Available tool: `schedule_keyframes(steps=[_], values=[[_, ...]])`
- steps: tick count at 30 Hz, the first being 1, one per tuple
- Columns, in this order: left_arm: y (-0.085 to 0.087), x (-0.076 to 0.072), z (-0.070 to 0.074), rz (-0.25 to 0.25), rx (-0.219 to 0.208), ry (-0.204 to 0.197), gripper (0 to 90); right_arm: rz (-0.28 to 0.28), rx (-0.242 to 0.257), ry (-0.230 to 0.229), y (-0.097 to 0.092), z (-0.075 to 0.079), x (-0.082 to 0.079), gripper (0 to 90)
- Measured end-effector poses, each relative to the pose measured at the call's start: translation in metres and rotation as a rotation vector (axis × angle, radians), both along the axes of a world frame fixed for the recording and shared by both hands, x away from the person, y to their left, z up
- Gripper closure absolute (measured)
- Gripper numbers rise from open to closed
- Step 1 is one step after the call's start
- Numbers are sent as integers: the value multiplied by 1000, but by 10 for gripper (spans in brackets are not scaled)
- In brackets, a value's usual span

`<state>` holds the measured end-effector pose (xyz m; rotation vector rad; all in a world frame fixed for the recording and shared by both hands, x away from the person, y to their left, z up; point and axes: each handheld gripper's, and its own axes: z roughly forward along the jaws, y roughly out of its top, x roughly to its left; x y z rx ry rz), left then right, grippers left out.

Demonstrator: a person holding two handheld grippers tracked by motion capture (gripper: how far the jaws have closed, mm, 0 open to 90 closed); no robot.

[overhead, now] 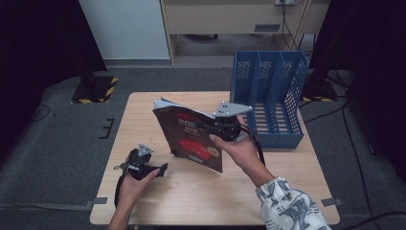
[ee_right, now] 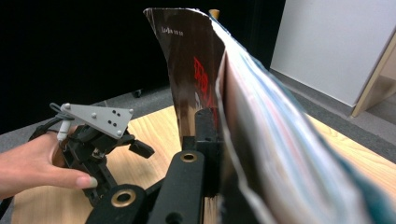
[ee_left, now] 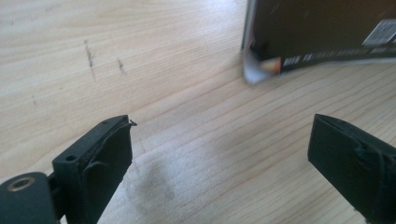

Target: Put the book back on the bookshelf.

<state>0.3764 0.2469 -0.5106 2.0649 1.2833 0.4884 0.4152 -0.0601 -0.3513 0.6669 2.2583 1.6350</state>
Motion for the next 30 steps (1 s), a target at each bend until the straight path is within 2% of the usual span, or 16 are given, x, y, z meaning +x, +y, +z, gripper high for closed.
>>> schedule_keyframes(steps=[2,9,15,17,24,27,30], values=[[2,0,-2,6,19,6,56,-16,-5,3,0,2,2,871],[1,-1,-6,19,48,18,51,-41,-9,16,-3,6,5,872],[0,0,-10,40,56,28,38,-58,-6,11,-5,19,7,872],[0,0,-11,40,71,36,38,-66,-8,18,-5,23,9,871],[0,1,-14,43,76,48,38,-83,5,24,-8,38,15,872],[-1,2,-15,75,74,54,26,-87,7,34,-9,44,17,871],[-1,2,-17,82,77,63,24,-98,1,35,-10,50,20,871]])
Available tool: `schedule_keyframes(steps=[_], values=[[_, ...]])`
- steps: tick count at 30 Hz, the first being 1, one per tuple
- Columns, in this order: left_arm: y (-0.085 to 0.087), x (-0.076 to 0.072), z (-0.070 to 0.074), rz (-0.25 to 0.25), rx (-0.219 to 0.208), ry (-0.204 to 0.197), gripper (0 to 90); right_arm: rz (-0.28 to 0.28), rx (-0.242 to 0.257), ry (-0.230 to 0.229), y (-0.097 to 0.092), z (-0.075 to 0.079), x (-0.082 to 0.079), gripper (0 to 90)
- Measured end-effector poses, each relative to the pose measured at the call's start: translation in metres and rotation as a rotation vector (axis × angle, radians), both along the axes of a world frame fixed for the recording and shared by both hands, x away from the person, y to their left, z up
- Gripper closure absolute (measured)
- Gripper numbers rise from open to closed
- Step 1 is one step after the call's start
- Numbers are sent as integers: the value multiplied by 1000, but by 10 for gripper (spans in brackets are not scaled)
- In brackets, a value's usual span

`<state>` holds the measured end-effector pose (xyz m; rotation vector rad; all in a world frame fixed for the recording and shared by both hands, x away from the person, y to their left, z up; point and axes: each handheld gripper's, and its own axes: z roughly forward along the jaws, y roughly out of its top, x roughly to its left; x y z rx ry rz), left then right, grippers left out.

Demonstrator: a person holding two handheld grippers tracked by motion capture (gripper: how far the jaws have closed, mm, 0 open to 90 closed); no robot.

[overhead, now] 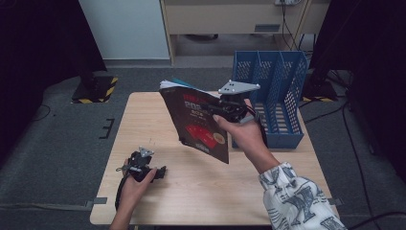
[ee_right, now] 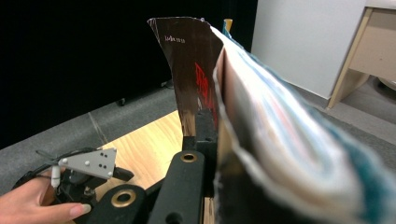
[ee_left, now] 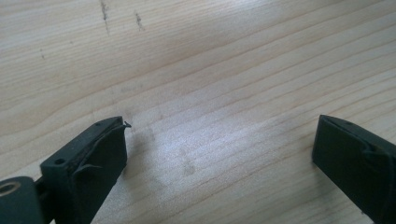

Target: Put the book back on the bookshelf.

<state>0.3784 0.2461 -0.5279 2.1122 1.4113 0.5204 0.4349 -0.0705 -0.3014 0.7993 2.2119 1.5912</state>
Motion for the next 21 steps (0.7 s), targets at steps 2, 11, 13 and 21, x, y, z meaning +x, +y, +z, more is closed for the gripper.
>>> schedule_keyframes(steps=[2,11,13,21], values=[[1,0,0,4,-5,1,22,-8,0,-1,-2,6,2,871],[1,-1,-3,7,-19,-9,5,-36,16,-1,-11,24,7,871],[1,-1,-4,6,-23,-16,0,-42,19,0,-14,28,8,871],[1,-3,-6,14,-37,-42,0,-68,35,-7,-29,42,11,871]])
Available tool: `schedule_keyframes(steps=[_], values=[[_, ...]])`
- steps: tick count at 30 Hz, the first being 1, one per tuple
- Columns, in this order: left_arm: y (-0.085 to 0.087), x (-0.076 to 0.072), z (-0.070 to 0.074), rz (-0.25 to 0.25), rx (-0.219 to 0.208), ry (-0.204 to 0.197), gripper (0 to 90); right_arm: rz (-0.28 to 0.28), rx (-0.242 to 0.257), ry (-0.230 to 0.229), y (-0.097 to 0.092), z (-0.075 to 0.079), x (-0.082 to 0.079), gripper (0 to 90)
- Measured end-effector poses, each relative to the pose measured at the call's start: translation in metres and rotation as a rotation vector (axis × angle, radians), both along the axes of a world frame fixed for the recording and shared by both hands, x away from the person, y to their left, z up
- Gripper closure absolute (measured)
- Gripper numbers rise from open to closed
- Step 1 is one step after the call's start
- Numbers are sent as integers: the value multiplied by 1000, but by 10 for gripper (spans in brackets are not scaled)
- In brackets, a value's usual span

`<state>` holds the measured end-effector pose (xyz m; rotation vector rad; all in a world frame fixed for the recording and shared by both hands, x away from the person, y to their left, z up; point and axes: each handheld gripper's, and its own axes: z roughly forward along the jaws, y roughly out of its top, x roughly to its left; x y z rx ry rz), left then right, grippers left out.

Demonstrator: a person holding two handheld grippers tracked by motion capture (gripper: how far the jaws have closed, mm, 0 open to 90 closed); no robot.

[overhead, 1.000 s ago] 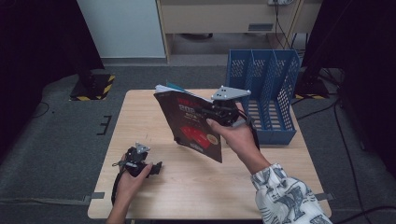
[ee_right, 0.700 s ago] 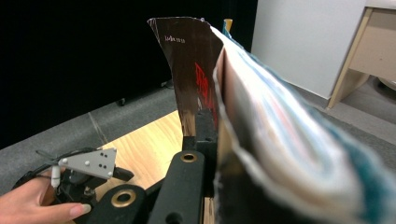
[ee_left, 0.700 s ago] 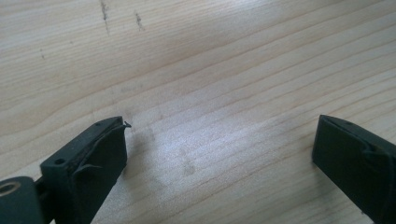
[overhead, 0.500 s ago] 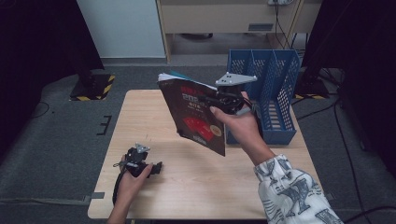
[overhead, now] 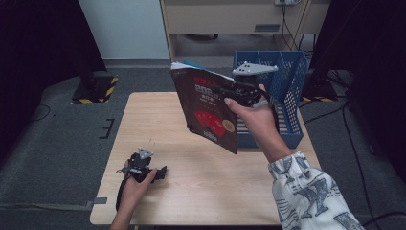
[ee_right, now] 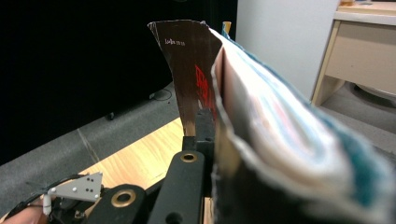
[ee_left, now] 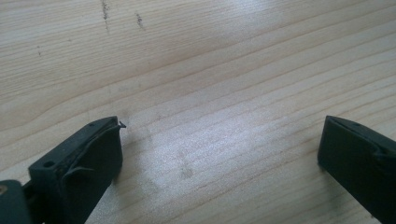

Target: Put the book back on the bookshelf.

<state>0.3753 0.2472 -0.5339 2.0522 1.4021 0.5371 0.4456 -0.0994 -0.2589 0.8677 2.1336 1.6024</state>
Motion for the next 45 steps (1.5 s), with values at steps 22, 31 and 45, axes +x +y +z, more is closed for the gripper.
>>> schedule_keyframes(steps=[22,31,45], values=[[0,-1,-2,3,-6,-18,0,-92,15,-9,-50,10,8,871],[-1,-2,-3,4,-10,-30,0,-132,17,-7,-69,11,12,871],[-1,-2,-3,5,-11,-32,0,-185,24,-7,-93,9,15,871]])
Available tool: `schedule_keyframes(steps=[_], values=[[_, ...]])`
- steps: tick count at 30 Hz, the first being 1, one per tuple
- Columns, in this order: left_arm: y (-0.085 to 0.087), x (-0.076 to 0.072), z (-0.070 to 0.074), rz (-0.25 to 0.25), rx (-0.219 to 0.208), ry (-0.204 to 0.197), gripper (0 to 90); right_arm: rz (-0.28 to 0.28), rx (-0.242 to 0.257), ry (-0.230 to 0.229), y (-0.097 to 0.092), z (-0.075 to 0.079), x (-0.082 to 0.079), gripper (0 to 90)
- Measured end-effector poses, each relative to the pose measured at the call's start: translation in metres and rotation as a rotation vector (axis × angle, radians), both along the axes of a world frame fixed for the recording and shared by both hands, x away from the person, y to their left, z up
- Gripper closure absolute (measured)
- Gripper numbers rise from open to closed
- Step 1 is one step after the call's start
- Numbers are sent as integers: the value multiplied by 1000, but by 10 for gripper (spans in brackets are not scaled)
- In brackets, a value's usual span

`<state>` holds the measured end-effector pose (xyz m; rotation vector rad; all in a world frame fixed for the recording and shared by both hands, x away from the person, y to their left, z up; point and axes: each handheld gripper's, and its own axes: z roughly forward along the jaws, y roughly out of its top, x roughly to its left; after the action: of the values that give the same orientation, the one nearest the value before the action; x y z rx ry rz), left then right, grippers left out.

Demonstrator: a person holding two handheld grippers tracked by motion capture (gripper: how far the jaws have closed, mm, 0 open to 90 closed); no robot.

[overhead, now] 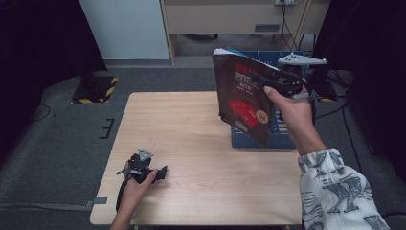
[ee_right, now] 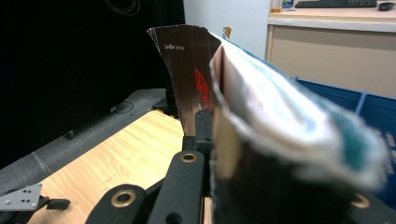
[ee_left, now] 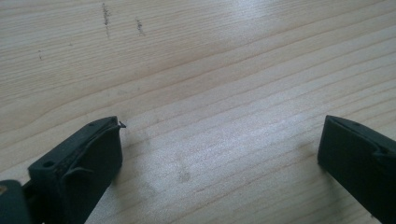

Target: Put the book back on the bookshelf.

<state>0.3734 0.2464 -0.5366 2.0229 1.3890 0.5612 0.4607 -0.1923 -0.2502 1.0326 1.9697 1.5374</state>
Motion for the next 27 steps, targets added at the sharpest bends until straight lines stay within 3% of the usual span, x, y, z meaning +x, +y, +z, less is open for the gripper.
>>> schedule_keyframes(steps=[27], values=[[0,0,0,-2,0,-4,0,-75,1,-5,-38,6,-1,871]])
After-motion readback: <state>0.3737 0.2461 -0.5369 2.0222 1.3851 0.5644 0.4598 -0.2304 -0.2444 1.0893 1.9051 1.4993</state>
